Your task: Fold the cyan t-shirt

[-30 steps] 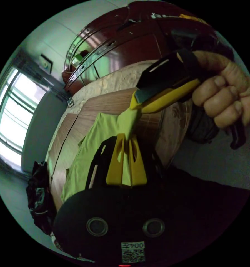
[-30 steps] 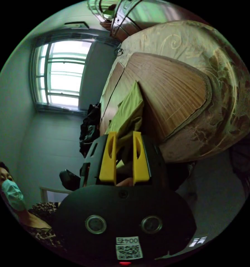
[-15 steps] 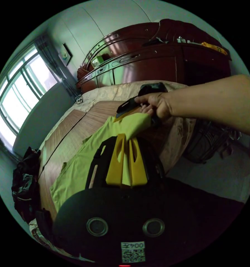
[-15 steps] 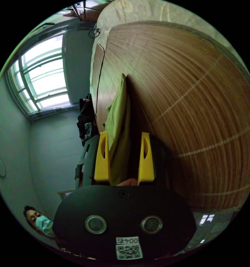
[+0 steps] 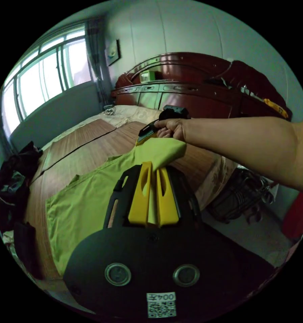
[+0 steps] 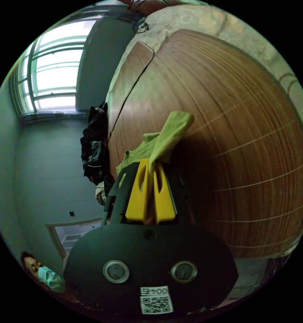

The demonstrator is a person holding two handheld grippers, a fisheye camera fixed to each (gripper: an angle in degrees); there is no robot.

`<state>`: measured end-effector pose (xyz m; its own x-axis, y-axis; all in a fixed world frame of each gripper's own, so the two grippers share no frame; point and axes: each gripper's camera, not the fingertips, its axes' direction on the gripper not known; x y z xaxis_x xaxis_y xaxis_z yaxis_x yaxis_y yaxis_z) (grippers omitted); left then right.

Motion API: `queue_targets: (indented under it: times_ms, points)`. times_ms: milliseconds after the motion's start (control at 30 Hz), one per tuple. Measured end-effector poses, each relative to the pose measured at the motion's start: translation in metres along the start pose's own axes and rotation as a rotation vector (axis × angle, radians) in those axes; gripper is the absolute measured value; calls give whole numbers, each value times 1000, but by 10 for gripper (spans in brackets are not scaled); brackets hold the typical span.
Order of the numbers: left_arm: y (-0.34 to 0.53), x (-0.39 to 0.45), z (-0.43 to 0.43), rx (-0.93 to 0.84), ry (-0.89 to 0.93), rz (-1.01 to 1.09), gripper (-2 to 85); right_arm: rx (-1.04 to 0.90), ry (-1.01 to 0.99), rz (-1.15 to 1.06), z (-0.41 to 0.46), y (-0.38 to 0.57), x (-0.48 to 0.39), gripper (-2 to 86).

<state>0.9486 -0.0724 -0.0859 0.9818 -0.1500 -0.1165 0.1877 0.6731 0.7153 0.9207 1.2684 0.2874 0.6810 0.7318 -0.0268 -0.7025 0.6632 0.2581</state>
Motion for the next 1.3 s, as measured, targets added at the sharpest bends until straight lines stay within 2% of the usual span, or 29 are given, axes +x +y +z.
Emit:
queue_targets:
  times_ms: [133,300,567,700,967,1100,1300]
  points:
    - [41,-67,-36,41,9,-144,5,2,60,-77,17,6,-107,21]
    - [121,-182,-83,95,77,-418,4,-9,179,-197,60,22,-231,17]
    - [271,-344,-117,174,198,-823,2,-54,410,-349,180,56,-399,15]
    - [360,-409,-115,194,258,-1052,2,-97,523,-382,239,69,-441,8]
    - [483,-483,-102,169,332,-1343,3,-176,682,-395,340,95,-490,8]
    - [535,-513,-94,195,435,-1483,6,-176,715,-377,362,103,-500,22]
    - [601,-544,-96,302,572,-1627,17,-165,648,-448,376,126,-522,64]
